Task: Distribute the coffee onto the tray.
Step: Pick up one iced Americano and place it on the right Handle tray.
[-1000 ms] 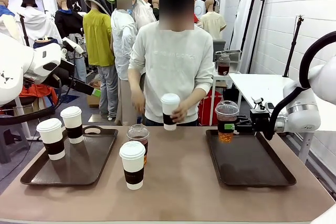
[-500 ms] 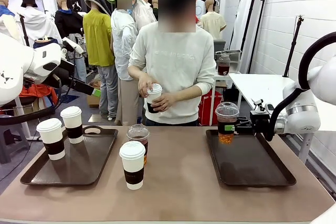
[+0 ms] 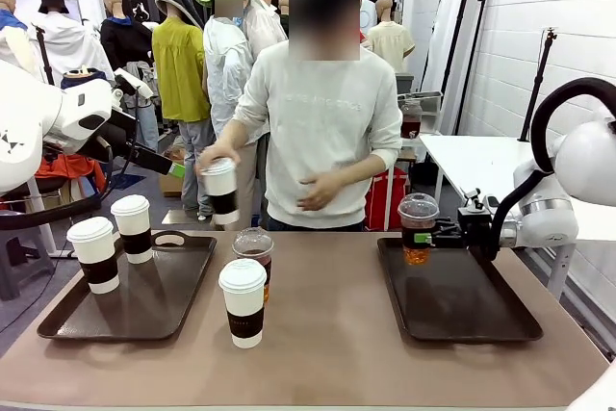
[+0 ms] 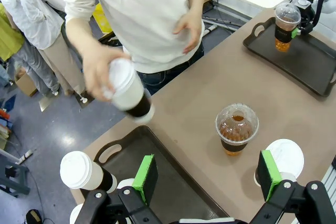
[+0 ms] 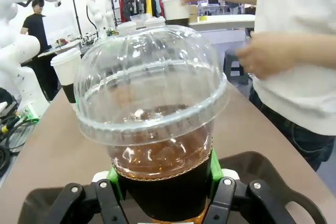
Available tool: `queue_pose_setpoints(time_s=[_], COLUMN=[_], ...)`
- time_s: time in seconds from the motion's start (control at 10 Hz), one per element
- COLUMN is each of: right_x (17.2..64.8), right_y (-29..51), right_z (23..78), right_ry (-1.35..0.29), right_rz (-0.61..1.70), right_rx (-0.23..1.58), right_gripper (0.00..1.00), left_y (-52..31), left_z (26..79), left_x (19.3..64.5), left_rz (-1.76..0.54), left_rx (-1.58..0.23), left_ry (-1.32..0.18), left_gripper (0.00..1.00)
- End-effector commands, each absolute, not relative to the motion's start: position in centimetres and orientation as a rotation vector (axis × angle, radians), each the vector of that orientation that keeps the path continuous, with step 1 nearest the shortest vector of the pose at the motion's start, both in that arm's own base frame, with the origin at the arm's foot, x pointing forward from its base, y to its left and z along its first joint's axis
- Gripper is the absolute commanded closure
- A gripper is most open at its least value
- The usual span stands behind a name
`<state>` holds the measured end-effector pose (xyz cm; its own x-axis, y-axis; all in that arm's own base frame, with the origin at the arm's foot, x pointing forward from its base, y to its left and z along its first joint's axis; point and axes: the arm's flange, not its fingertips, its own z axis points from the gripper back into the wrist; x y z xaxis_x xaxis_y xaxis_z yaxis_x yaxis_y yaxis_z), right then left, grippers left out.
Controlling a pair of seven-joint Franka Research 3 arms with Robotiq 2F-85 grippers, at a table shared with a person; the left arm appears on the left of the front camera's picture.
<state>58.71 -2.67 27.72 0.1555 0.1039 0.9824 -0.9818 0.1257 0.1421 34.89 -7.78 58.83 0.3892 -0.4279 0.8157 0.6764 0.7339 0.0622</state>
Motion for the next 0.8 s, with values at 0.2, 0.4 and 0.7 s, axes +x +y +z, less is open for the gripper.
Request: queue_pose_setpoints(time_s=[0.2, 0.4, 0.7], right_x=[61.4, 62.2, 63.2], right_y=[-3.6, -3.7, -3.7], right_z=[26.7, 26.1, 25.1], right_ry=[-1.085, -1.098, -1.078], right_rz=[1.077, 1.101, 1.109], right_rx=[1.142, 1.139, 1.188], right_gripper=[0.32, 0.32, 0.32], left_y=[-7.8, -7.8, -7.8], left_z=[58.8, 58.8, 58.8], left_x=[34.8, 34.8, 34.8], left_rz=[-0.719, -0.719, -0.719], left_rx=[-0.313, -0.313, -0.313], left_ry=[-0.929, -0.929, -0.929], left_gripper=[0.00, 0.00, 0.00])
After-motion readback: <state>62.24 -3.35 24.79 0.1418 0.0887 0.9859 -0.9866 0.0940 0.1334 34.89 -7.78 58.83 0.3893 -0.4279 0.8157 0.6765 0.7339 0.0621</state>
